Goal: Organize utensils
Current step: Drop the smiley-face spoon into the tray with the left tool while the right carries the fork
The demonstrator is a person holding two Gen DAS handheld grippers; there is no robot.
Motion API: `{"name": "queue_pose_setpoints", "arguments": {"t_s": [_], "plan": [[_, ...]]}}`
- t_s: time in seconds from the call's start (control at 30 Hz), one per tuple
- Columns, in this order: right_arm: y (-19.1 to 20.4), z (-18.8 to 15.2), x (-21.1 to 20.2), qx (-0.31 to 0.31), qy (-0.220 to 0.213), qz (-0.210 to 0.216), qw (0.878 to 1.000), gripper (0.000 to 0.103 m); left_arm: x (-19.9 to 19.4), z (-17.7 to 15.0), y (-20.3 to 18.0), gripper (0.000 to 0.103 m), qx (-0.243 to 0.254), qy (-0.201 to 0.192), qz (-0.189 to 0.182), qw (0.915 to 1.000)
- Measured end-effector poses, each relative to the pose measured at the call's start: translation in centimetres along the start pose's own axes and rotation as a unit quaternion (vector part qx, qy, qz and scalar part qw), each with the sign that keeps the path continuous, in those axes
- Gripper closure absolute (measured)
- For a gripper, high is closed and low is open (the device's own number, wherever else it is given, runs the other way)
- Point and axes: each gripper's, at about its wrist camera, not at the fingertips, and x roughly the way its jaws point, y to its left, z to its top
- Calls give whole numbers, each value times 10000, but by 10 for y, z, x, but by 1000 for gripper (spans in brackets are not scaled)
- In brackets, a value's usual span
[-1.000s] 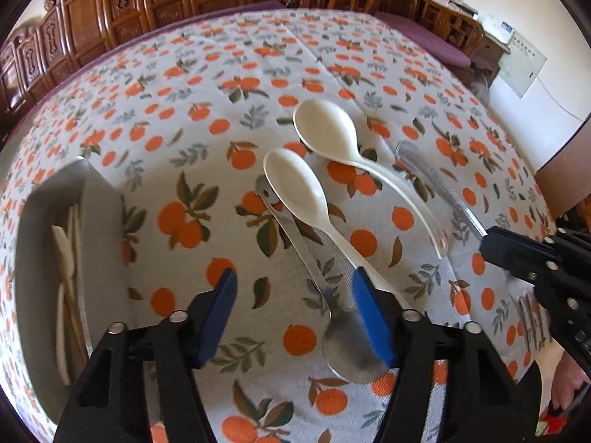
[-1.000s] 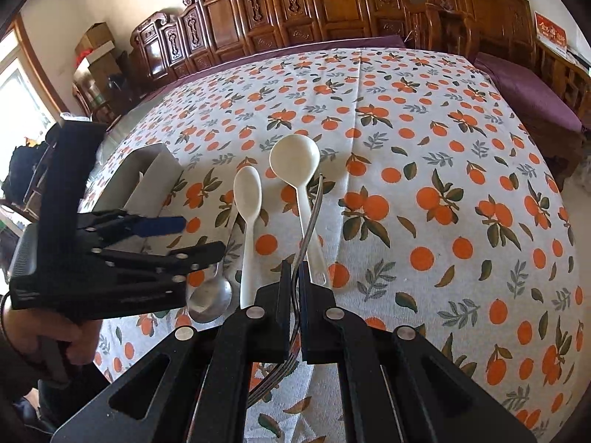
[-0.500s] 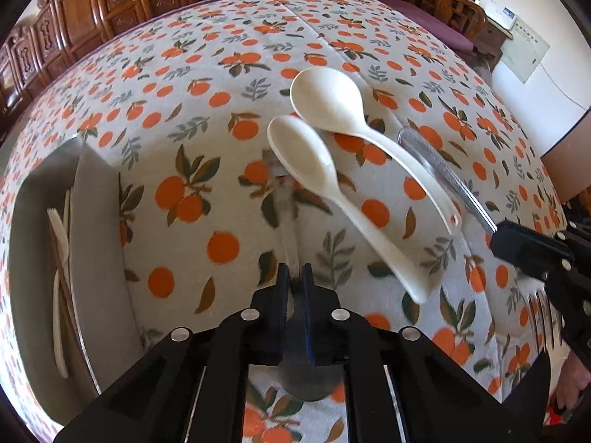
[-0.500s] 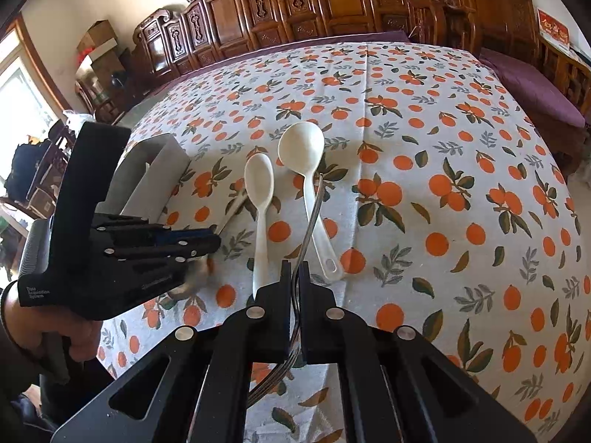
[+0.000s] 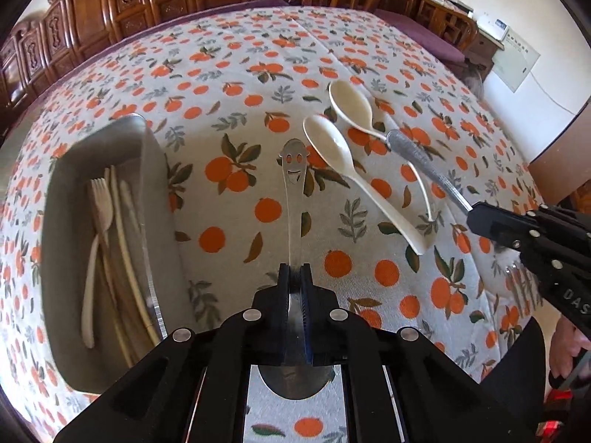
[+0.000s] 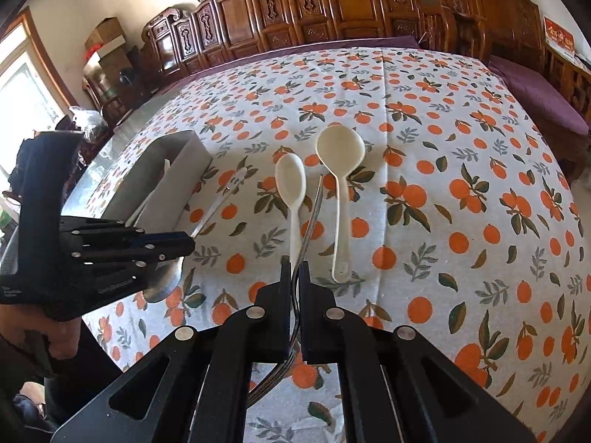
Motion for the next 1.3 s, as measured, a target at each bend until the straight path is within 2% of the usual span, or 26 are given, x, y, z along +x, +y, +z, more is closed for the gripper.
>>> {"name": "queue_pose_setpoints", "arguments": {"t_s": [0.37,0.77,1.0,1.3], "plan": [[21,12,-5,-109,-137,73,9998,98,-43,0,15,98,-77,-401,-33,9992],[51,27,-9,-304,-258,240,9989,98,-72,1,63,98,-448,-693,68,9966],[62,30,-6,-350,-240,291,9987,98,-68,-2,95,98,-680,-668,153,9953],[59,30,0,-326,-172,264,9990,98,-41,-1,128,98,-975,-425,224,9941]]}}
